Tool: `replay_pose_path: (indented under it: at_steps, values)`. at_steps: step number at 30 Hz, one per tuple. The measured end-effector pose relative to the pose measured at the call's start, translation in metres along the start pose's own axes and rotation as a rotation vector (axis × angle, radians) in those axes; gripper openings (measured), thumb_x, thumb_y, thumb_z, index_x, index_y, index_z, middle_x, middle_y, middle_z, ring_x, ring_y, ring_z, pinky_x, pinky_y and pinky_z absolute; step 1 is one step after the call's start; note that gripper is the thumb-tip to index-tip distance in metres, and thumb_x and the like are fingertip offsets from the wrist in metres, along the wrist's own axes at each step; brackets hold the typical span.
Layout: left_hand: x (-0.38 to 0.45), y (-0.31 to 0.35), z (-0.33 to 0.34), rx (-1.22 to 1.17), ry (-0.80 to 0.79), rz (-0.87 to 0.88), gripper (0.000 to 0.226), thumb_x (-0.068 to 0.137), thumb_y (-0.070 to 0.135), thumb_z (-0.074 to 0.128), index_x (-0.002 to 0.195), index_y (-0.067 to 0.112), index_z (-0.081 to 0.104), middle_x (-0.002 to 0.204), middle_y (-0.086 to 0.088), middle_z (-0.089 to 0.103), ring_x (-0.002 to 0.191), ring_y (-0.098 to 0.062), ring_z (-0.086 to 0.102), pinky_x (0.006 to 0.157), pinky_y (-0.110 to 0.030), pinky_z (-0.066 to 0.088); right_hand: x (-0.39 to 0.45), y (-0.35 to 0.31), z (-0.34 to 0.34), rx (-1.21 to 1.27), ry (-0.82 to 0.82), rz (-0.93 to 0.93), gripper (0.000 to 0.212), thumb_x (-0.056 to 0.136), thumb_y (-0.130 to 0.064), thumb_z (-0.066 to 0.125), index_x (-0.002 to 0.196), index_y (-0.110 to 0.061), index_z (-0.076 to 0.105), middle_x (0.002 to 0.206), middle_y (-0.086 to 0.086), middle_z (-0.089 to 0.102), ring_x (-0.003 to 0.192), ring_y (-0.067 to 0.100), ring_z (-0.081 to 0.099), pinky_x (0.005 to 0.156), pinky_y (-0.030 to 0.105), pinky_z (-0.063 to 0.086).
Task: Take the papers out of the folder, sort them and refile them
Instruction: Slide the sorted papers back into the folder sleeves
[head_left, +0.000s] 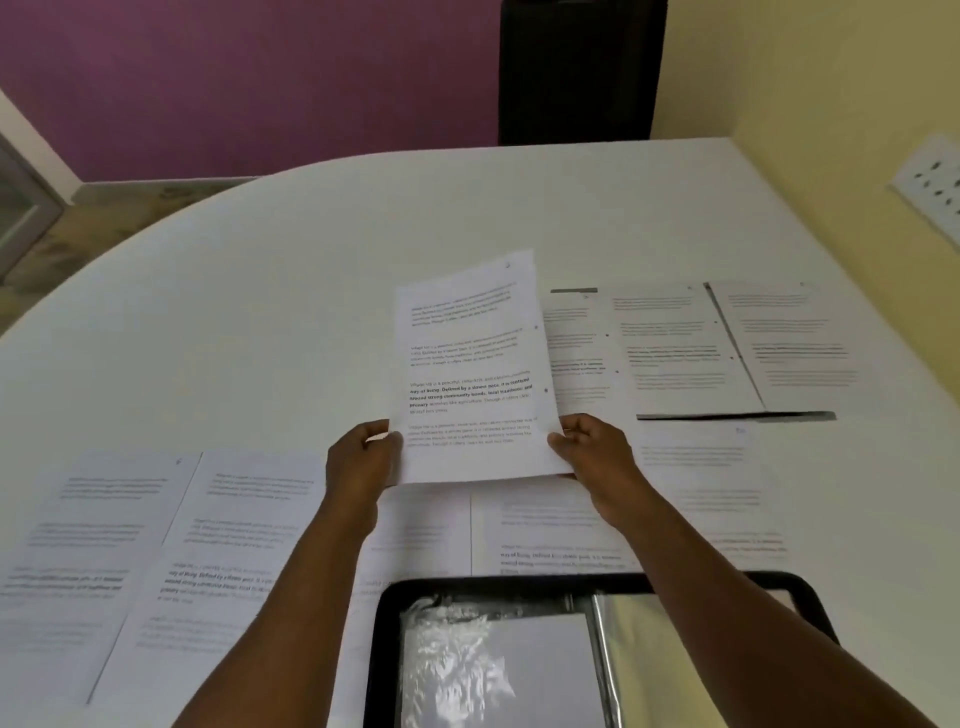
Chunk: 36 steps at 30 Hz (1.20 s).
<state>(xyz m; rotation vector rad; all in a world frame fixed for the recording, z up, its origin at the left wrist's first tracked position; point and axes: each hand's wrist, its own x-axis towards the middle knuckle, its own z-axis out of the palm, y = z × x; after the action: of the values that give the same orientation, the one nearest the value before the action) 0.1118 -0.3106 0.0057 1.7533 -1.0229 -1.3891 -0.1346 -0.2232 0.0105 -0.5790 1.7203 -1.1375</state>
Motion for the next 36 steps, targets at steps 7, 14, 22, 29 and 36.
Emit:
replay_pose_path:
  at_steps: [7,14,22,29,36]
  values:
    - [-0.119,-0.038,-0.001,0.028,-0.073,0.04,0.021,0.09,0.017,0.062,0.11,0.022,0.066,0.106,0.001,0.068,0.097,-0.017,0.065,0.085,-0.037,0.056,-0.1,0.035,-0.07,0.111,-0.053,0.088,0.016,0.091,-0.003,0.06,0.104,-0.011,0.065,0.104,0.009,0.072,0.091,0.022,0.067,0.083,0.038,0.054]
    - [-0.201,-0.087,0.006,0.044,-0.223,-0.041,0.016,0.089,0.013,0.064,0.101,0.02,0.071,0.102,-0.002,0.073,0.098,-0.022,0.068,0.079,-0.036,0.058,-0.167,0.071,-0.134,0.198,-0.02,0.144,0.016,0.095,-0.017,0.06,0.109,-0.01,0.065,0.102,0.008,0.073,0.086,0.019,0.069,0.058,0.024,0.052]
    - [-0.255,-0.11,0.032,0.135,-0.398,-0.122,0.012,0.092,0.01,0.06,0.1,0.016,0.068,0.099,-0.006,0.074,0.093,-0.025,0.069,0.086,-0.043,0.056,-0.199,0.12,-0.18,0.157,0.098,0.155,0.013,0.092,-0.024,0.065,0.102,-0.016,0.068,0.103,0.006,0.072,0.094,0.025,0.069,0.08,0.037,0.057]
    - [-0.267,-0.125,0.078,0.408,-0.425,0.042,0.007,0.093,0.021,0.06,0.098,0.019,0.065,0.102,-0.002,0.069,0.094,-0.022,0.067,0.08,-0.036,0.055,-0.203,0.13,-0.237,0.173,0.339,0.097,0.019,0.09,-0.016,0.068,0.108,-0.015,0.067,0.094,0.004,0.071,0.082,0.02,0.068,0.075,0.03,0.057]
    - [-0.244,-0.131,0.137,0.927,-0.512,0.337,0.038,0.094,0.029,0.051,0.13,0.016,0.056,0.135,-0.002,0.057,0.121,-0.025,0.054,0.1,-0.034,0.042,-0.181,0.118,-0.295,0.158,0.422,0.049,0.016,0.091,-0.018,0.066,0.108,-0.019,0.067,0.091,-0.001,0.07,0.078,0.018,0.066,0.072,0.033,0.056]
